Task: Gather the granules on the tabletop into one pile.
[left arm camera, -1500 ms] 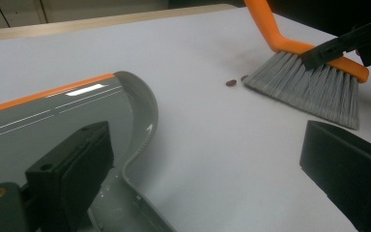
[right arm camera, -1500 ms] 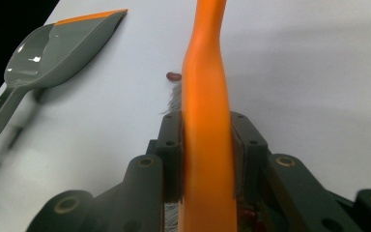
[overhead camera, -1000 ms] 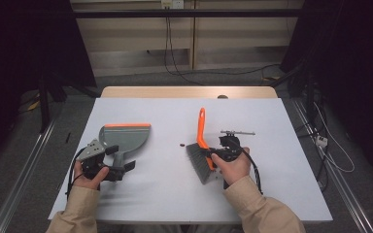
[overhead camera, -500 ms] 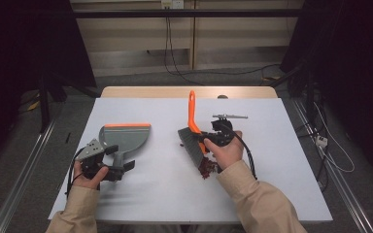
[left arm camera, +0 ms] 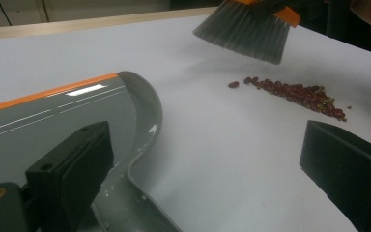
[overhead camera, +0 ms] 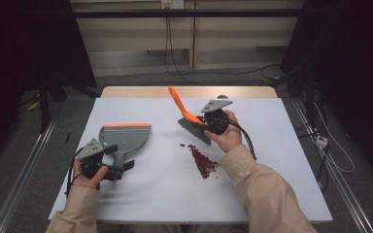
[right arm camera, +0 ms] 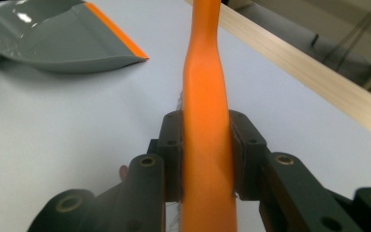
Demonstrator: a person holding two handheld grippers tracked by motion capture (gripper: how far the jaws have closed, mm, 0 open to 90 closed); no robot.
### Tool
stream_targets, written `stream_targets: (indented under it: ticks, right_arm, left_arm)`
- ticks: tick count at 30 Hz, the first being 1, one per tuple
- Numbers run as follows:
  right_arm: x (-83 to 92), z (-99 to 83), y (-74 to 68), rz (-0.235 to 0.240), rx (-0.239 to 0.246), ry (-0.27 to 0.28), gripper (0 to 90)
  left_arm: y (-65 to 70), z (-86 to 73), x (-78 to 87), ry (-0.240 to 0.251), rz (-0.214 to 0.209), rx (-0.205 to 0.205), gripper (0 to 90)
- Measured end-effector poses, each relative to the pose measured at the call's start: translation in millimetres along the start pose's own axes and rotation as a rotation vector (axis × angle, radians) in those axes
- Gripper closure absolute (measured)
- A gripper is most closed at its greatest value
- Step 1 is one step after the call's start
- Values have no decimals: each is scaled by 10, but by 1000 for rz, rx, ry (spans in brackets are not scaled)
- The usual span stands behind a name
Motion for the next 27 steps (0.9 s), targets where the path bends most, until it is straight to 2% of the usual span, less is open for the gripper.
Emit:
stream_targets:
  ticks: [4,8,10,11,15,22,27]
  right_arm:
    - [-137,-13,2,35,137,-19,712]
    - [-263,-21,-69,81,304,-59,712]
    - [-308,-30,-117,112,340,-55,713]
    - [-322,-30,-145,133,378,-60,713]
    - [-317,-50,-250,190,473,-94,716]
    - [-166,-131,-359,269,548,-136,718]
    - [-34,-195,-397,297,550,-148,717]
  left_arm:
    - [-4,-3,-4,-4,1,1,47]
    - [-5,-9,-9,-7,0,1,47]
    - [-8,-9,-9,-7,1,0,47]
    - [-9,-9,-6,-8,2,1,47]
    - [-11,-9,-4,-6,3,1,47]
    - [-11,-13,-5,-9,5,0,47]
    - [-9,-11,-3,-12,8,-5,47]
Point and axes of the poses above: each handheld gripper's, and its own axes: x roughly backward along the jaws, z roughly out of its top, y roughly to its right, the point moved 3 cm from there along -x, roughly forward along the jaws, and after that the axes turned 6 degrees about z, right-handed, at the moved point
